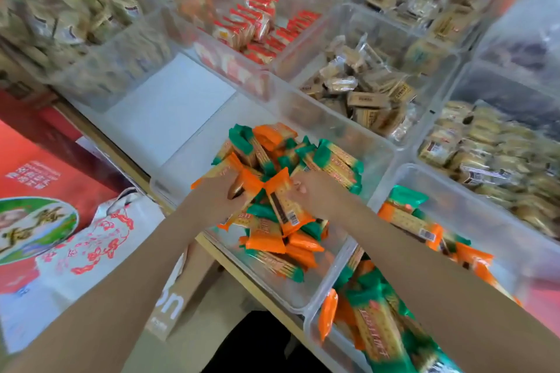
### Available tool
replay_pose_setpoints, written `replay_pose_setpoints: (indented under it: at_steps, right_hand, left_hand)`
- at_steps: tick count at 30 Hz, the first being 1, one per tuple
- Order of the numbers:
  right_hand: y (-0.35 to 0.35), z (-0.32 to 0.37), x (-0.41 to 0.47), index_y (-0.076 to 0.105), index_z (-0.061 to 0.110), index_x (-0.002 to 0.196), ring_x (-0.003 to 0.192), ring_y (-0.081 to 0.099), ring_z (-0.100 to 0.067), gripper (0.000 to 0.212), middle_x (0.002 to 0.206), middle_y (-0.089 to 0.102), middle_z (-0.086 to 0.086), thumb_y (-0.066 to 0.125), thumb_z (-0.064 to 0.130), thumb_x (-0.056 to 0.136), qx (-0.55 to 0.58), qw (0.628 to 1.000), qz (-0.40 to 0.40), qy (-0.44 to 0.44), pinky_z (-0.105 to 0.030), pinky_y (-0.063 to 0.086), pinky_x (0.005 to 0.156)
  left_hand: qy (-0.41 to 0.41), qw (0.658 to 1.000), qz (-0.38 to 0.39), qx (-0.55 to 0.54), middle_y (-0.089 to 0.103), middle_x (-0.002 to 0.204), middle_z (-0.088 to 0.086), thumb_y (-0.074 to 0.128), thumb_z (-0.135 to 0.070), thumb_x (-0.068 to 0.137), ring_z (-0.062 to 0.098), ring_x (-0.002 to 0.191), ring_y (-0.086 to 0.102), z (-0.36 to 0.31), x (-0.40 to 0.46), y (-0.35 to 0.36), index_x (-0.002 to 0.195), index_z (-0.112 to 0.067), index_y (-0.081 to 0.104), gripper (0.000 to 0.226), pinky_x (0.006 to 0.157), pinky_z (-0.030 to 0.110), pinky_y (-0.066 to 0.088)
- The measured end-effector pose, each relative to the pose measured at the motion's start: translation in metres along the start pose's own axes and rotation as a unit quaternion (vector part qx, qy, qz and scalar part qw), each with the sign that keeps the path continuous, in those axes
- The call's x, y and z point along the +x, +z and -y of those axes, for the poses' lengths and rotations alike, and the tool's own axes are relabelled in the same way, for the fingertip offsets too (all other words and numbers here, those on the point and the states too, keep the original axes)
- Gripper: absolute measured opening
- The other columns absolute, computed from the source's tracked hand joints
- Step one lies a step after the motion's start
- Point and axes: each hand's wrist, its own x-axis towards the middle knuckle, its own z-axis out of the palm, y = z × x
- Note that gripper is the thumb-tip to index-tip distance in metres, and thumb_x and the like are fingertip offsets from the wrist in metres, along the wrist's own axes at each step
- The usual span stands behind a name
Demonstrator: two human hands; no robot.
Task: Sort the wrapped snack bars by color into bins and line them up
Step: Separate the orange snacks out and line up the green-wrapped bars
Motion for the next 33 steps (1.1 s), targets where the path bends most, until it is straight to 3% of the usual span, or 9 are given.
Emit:
replay_pose_setpoints:
  at_steps: [3, 4, 7, 14, 20, 23, 27, 31, 33]
  right_hand:
    - [-0.015, -0.016, 0.001, 0.059, 0.010, 0.109, 0.100, 0.058, -0.028, 0.030, 0.106, 0.061, -0.009, 0.044, 0.033, 0.096, -0.037, 0.990, -0.130, 0.028, -0.040, 0.051, 0.078]
    - [-0.022, -0.023, 0.002, 0.056, 0.011, 0.113, 0.103, 0.056, -0.028, 0.029, 0.110, 0.058, -0.009, 0.045, 0.032, 0.096, -0.050, 0.985, -0.158, 0.041, -0.038, 0.050, 0.076]
    - [-0.035, -0.042, 0.010, 0.039, 0.009, 0.132, 0.113, 0.052, -0.029, 0.048, 0.125, 0.051, -0.010, 0.049, 0.036, 0.094, -0.112, 0.983, -0.084, 0.121, -0.038, 0.047, 0.077]
    - [-0.034, -0.046, 0.020, 0.036, 0.008, 0.135, 0.122, 0.044, -0.030, 0.082, 0.139, 0.035, -0.015, 0.067, 0.054, 0.075, -0.196, 0.971, -0.027, 0.132, -0.041, 0.046, 0.090]
    - [-0.028, -0.044, 0.010, 0.043, 0.010, 0.123, 0.109, 0.053, -0.027, 0.048, 0.125, 0.045, -0.009, 0.064, 0.029, 0.084, -0.222, 0.970, -0.043, 0.084, -0.038, 0.048, 0.080]
    - [-0.039, -0.046, 0.008, 0.045, 0.013, 0.115, 0.097, 0.057, -0.024, 0.041, 0.113, 0.056, -0.005, 0.063, 0.031, 0.083, -0.127, 0.987, -0.043, 0.086, -0.033, 0.046, 0.067]
    - [-0.059, -0.047, -0.012, 0.039, 0.014, 0.131, 0.101, 0.058, -0.023, 0.054, 0.115, 0.058, -0.008, 0.065, 0.026, 0.086, 0.032, 0.993, -0.091, 0.069, -0.034, 0.049, 0.082]
    - [-0.073, -0.052, -0.062, 0.040, 0.014, 0.110, 0.066, 0.057, 0.002, 0.030, 0.084, 0.054, 0.008, 0.060, 0.022, 0.090, 0.231, 0.932, -0.267, 0.084, -0.017, 0.047, 0.058]
    - [-0.067, -0.065, -0.089, 0.045, 0.014, 0.105, 0.066, 0.057, 0.000, 0.023, 0.081, 0.058, 0.002, 0.061, 0.021, 0.089, 0.306, 0.899, -0.293, 0.106, -0.025, 0.050, 0.062]
  left_hand:
    - [0.024, 1.000, -0.008, -0.011, 0.055, 0.088, 0.007, 0.049, -0.025, 0.091, 0.021, 0.077, 0.054, -0.009, 0.007, -0.001, 0.093, -0.018, 0.049, 0.008, 0.069, 0.026, 0.041]
    - [0.030, 0.998, -0.047, -0.010, 0.056, 0.109, 0.011, 0.050, -0.023, 0.091, 0.026, 0.097, 0.055, -0.013, 0.010, 0.000, 0.115, -0.015, 0.051, 0.025, 0.084, 0.031, 0.041]
    - [0.068, 0.988, -0.138, -0.027, 0.043, 0.138, 0.010, 0.050, -0.020, 0.092, 0.027, 0.128, 0.036, -0.036, 0.018, -0.001, 0.136, -0.014, 0.041, 0.046, 0.104, 0.035, 0.030]
    - [0.159, 0.986, -0.050, 0.024, 0.030, 0.146, 0.003, 0.047, -0.028, 0.095, 0.020, 0.133, 0.030, -0.081, 0.060, 0.011, 0.141, -0.018, 0.034, 0.049, 0.104, 0.030, 0.032]
    - [0.212, 0.964, 0.022, 0.161, 0.017, 0.154, 0.003, 0.052, -0.032, 0.092, 0.021, 0.141, 0.015, -0.079, 0.093, 0.009, 0.146, -0.016, 0.024, 0.063, 0.112, 0.035, 0.025]
    - [0.227, 0.955, 0.044, 0.187, 0.020, 0.154, 0.002, 0.053, -0.034, 0.091, 0.020, 0.141, 0.018, -0.081, 0.098, 0.007, 0.146, -0.016, 0.023, 0.064, 0.110, 0.036, 0.029]
    - [0.242, 0.953, 0.005, 0.183, 0.043, 0.139, 0.003, 0.050, -0.035, 0.093, 0.020, 0.121, 0.044, -0.082, 0.104, 0.008, 0.137, -0.018, 0.037, 0.049, 0.090, 0.030, 0.043]
    - [0.243, 0.966, -0.048, 0.075, 0.053, 0.118, 0.000, 0.047, -0.039, 0.093, 0.017, 0.096, 0.052, -0.085, 0.092, 0.007, 0.125, -0.018, 0.048, 0.038, 0.064, 0.023, 0.034]
    - [0.247, 0.965, -0.092, 0.003, 0.055, 0.109, -0.001, 0.049, -0.038, 0.092, 0.017, 0.090, 0.054, -0.091, 0.075, 0.006, 0.121, -0.015, 0.050, 0.037, 0.058, 0.019, 0.032]
